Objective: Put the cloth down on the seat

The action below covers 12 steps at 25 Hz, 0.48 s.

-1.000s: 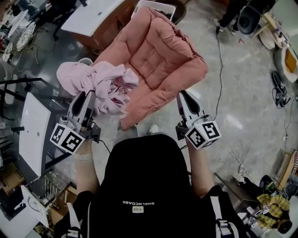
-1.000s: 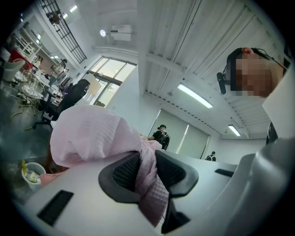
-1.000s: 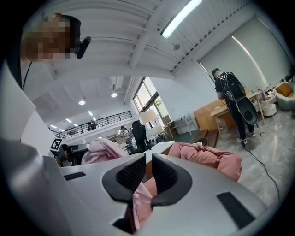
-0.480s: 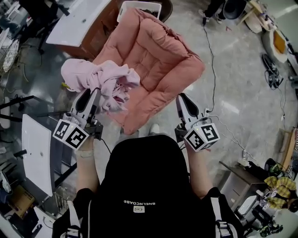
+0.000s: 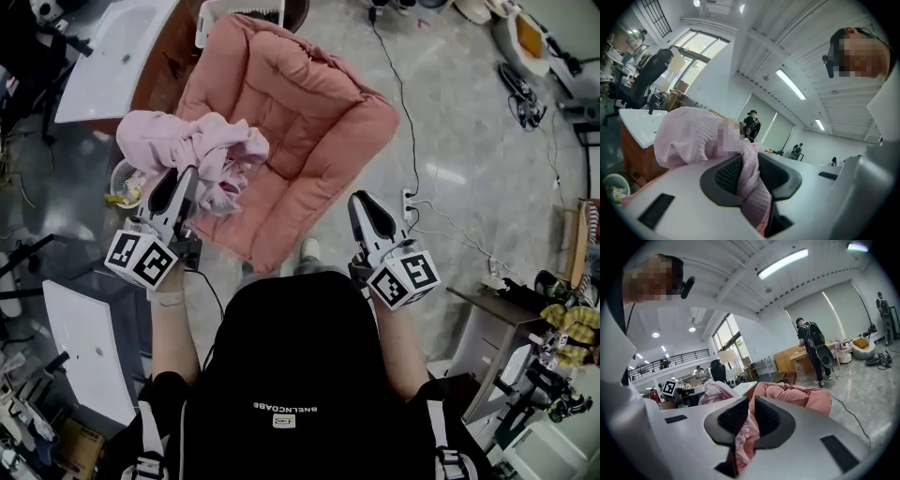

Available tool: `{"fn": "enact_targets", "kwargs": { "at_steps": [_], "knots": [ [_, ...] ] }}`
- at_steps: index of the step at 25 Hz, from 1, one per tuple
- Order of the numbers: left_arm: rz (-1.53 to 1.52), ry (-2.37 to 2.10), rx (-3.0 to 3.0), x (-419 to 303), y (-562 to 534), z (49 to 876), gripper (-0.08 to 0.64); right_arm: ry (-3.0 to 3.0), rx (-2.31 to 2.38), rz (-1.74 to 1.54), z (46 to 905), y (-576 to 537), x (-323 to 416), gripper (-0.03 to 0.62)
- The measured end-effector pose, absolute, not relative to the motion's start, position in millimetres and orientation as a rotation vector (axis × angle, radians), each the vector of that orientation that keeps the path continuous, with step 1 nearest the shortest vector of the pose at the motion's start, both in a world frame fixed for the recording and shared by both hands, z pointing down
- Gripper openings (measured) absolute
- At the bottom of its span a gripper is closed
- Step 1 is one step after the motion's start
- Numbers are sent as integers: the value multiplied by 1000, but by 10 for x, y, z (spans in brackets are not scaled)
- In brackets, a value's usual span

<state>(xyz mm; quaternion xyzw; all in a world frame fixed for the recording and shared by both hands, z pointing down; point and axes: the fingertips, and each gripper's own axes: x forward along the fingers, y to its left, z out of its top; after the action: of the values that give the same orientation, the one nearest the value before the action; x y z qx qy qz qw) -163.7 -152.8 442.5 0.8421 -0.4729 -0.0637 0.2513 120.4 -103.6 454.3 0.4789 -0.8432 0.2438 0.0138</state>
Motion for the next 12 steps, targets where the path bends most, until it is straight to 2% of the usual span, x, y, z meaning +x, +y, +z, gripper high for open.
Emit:
{"fn": "enact_targets", "kwargs": {
  "at_steps": [12],
  "knots": [
    [-23, -1148, 2289, -1792, -2100, 5122, 117, -2434, 1698, 834, 4702, -745, 1070, 58]
  ]
}}
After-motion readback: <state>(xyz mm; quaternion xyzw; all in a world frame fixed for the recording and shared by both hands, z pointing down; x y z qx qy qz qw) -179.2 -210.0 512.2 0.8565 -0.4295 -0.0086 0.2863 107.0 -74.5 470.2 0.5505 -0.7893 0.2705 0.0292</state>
